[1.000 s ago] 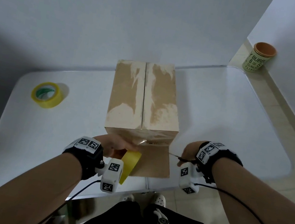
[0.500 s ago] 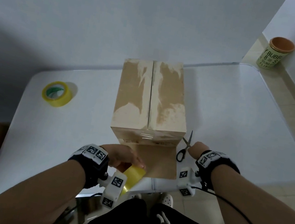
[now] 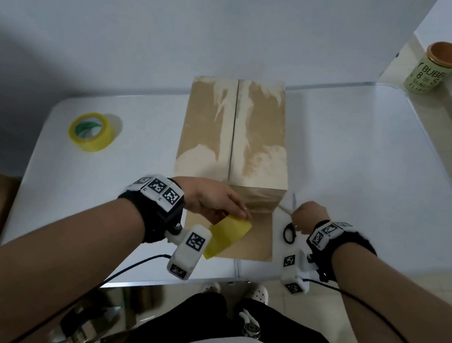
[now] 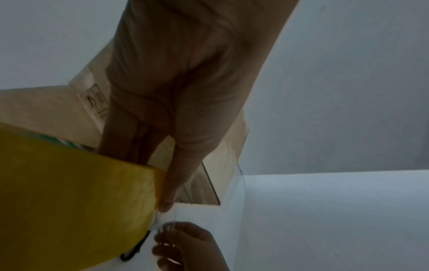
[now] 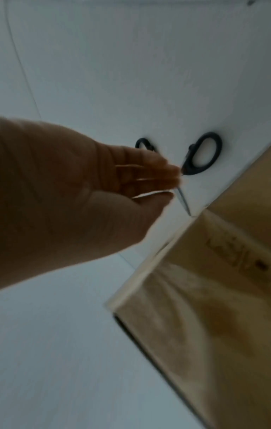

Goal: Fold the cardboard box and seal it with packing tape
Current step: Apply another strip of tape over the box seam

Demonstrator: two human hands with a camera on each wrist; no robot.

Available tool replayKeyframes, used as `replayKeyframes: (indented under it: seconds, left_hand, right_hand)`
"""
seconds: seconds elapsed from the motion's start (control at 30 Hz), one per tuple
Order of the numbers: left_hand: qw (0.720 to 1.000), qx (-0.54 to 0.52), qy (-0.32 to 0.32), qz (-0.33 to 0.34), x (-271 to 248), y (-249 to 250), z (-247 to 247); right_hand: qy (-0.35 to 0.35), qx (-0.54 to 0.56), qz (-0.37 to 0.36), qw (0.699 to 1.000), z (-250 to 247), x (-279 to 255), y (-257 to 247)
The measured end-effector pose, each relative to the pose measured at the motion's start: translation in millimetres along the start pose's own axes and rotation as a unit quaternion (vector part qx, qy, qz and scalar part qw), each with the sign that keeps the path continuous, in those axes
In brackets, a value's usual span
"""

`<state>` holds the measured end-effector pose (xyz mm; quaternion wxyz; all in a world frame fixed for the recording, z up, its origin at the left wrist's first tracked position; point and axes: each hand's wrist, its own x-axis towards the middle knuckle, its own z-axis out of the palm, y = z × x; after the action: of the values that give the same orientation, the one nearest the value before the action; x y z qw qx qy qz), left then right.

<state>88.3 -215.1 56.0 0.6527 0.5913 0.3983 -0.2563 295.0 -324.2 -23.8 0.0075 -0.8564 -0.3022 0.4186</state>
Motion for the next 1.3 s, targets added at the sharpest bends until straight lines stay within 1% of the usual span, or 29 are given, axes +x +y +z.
replayKeyframes:
  seconds: [0.03,0.07,0.1,0.13,0.2,0.33,0.4,0.43,0.5,0.57,0.6,0.67,0.73,0.77,0.8,0.87,0.93,0.97,1.07,1.1,1.2,1.23,1.27,1.3]
  left_hand:
    - [1.000,-0.003,-0.006,0.006,0.7,5.2,3.2]
    - [1.000,-0.007,-0.012,0.015,1.5,11.3,6.6]
    - [0.999,-0.012,-0.018,0.026,2.3,18.4,9.9]
    - [0.999,-0.020,-0.022,0.038,3.6,25.9,13.3]
    - [0.996,-0.050,-0.027,0.065,7.2,41.1,20.6]
    - [0.983,-0.156,-0.038,0.094,23.8,68.8,40.0]
    - [0.971,-0.215,-0.045,0.092,34.4,80.5,49.8]
    - [0.967,-0.235,-0.047,0.090,38.6,86.2,53.8]
    - [0.970,-0.224,-0.041,0.086,46.8,95.9,60.2]
    - [0.985,-0.149,-0.033,0.081,52.6,103.6,64.5]
    - [0.992,-0.098,-0.036,0.076,53.7,107.6,67.0]
    - [0.997,0.010,-0.040,0.066,55.1,117.2,70.3]
    - [0.995,0.075,-0.005,0.066,55.8,127.2,67.5]
    - [0.994,0.072,0.014,0.076,55.6,131.9,62.1]
    - [0.994,0.051,0.024,0.089,54.3,135.9,54.2]
    - [0.993,0.009,0.011,0.115,46.0,142.7,36.0]
    - [0.991,-0.024,-0.003,0.132,38.9,144.2,19.8]
    - [0.990,-0.043,0.003,0.138,37.9,142.8,14.4]
    - [0.983,-0.095,0.068,0.138,42.6,133.9,5.3]
    - [0.981,-0.108,0.089,0.135,44.4,130.0,4.0]
    - [0.973,-0.125,0.134,0.138,42.5,120.4,2.3]
    - [0.971,-0.121,0.147,0.147,39.8,117.2,0.7]
    - [0.967,-0.116,0.161,0.159,36.3,113.7,-2.1]
    - [0.963,-0.110,0.177,0.172,32.6,109.2,-6.3]
  right_hand:
    - [-0.047,0.095,-0.005,0.994,-3.0,-3.4,1.7]
    - [-0.092,0.212,-0.004,0.973,-7.1,-7.5,3.8]
    - [-0.128,0.315,-0.003,0.940,-14.2,-16.9,4.9]
    - [-0.152,0.384,-0.012,0.910,-21.7,-24.7,6.5]
    - [-0.191,0.411,-0.045,0.890,-37.5,-37.2,10.9]
    - [-0.255,0.409,-0.097,0.871,-64.0,-44.9,27.7]
    - [-0.260,0.426,-0.110,0.859,-72.9,-48.2,36.5]
    - [-0.238,0.438,-0.120,0.859,-76.3,-48.6,41.3]
    - [-0.160,0.463,-0.132,0.862,-80.8,-47.5,51.2]
    - [-0.101,0.475,-0.122,0.866,-84.2,-45.5,59.5]
    - [-0.078,0.462,-0.117,0.876,-86.3,-44.1,61.2]
    - [-0.022,0.398,-0.110,0.911,-90.0,-33.7,62.8]
    - [0.067,0.278,-0.107,0.952,-92.8,-20.8,65.0]
    - [0.119,0.209,-0.092,0.966,-92.9,-15.2,67.8]
    - [0.157,0.162,-0.069,0.972,-91.9,-9.7,72.6]
    - [0.194,0.124,-0.022,0.973,-88.4,-0.2,84.7]
    - [0.203,0.104,0.006,0.974,-84.4,10.5,93.3]
    - [0.202,0.091,0.011,0.975,-82.4,15.4,94.9]
    - [0.187,0.037,-0.002,0.982,-76.3,29.0,86.8]
    - [0.169,0.021,-0.009,0.985,-72.4,32.6,82.3]
    - [0.069,-0.050,-0.037,0.996,-61.9,38.8,71.1]
    - [0.057,-0.075,-0.040,0.995,-59.8,40.0,68.8]
    - [0.070,-0.086,-0.042,0.993,-61.0,38.3,66.1]
    - [0.103,-0.061,-0.044,0.992,-63.8,35.4,62.6]
